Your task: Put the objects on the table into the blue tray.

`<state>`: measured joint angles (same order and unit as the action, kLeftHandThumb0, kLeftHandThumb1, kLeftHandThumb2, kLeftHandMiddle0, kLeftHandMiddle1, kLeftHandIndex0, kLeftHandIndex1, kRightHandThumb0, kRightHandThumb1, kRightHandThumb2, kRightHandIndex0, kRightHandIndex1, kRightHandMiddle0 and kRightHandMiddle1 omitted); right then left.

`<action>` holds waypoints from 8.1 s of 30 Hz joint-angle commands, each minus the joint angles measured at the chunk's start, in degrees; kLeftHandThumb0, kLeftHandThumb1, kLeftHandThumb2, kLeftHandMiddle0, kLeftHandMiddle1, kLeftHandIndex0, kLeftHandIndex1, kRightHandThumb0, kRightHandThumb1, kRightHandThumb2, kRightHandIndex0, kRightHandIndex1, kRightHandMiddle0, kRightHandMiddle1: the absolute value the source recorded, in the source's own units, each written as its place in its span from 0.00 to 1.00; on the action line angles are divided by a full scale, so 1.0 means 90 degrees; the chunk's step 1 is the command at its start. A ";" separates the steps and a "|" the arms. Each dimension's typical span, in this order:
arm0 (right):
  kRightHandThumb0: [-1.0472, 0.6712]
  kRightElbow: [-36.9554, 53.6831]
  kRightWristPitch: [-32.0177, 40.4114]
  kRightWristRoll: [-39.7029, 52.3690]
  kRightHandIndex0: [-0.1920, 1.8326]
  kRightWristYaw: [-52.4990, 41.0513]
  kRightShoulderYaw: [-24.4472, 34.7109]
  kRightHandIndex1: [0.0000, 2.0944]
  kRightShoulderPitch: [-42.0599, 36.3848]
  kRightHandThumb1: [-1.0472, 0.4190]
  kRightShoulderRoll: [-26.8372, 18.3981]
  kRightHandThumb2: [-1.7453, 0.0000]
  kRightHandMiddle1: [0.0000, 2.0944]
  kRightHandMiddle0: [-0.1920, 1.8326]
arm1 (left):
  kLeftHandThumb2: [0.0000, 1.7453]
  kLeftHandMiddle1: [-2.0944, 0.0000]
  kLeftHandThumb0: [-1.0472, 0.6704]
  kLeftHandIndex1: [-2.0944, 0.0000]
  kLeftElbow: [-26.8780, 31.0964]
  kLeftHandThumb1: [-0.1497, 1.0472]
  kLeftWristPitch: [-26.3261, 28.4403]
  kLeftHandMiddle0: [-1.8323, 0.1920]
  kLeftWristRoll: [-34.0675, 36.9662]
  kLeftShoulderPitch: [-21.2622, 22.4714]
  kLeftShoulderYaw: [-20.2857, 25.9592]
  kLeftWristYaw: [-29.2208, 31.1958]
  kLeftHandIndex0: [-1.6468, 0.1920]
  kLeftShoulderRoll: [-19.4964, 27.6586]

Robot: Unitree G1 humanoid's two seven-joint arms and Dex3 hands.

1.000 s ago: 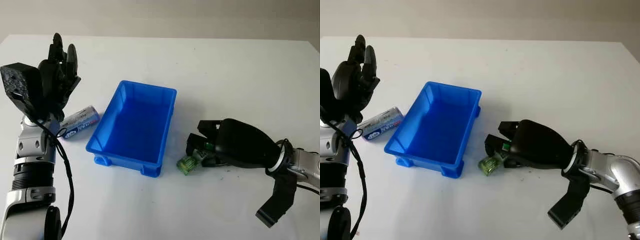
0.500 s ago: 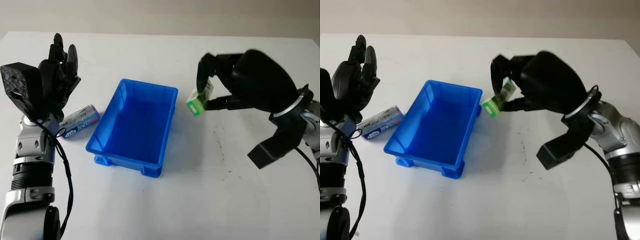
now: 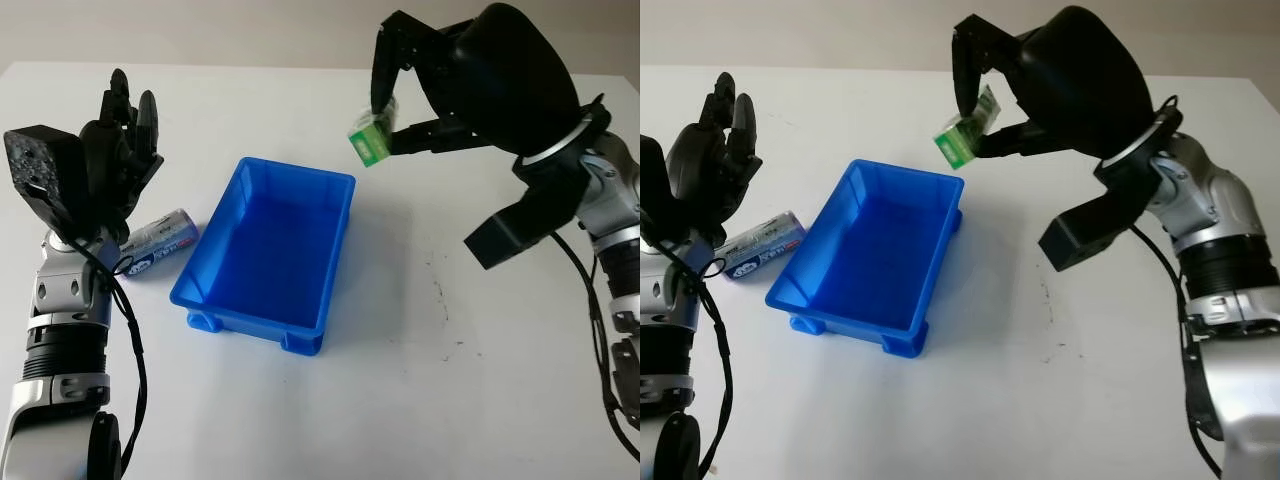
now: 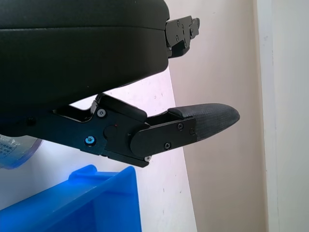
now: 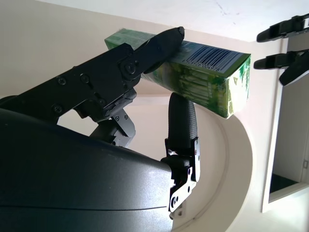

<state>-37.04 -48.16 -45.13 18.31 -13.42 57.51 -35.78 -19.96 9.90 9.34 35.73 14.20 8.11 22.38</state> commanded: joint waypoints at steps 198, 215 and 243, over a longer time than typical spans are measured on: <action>0.19 0.0540 0.5921 0.5928 0.00 -0.3561 0.2470 0.00 -0.1284 0.00 0.2090 0.55 0.00 0.00 | 0.27 0.00 0.40 0.00 -0.0852 1.00 0.0552 0.58 -0.5365 0.0681 -0.2717 0.1173 0.76 0.2845; 0.19 0.0509 0.5909 0.5933 0.00 -0.3617 0.2489 0.00 -0.1294 0.00 0.2080 0.56 0.00 0.00 | 0.28 0.00 0.40 0.00 -0.0398 1.00 0.0189 0.69 -0.4233 0.1064 -0.1966 0.0707 0.84 0.2699; 0.20 0.0652 0.6032 0.5902 0.00 -0.3534 0.2439 0.00 -0.1323 0.00 0.2140 0.56 0.00 0.00 | 0.29 0.00 0.38 0.00 0.2615 1.00 0.1373 0.42 -0.3760 0.1226 -0.3005 0.3152 0.61 0.1811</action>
<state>-32.33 5.92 7.85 -13.47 8.30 45.06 -16.35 2.73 22.07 -24.22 47.48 -12.39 36.04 38.98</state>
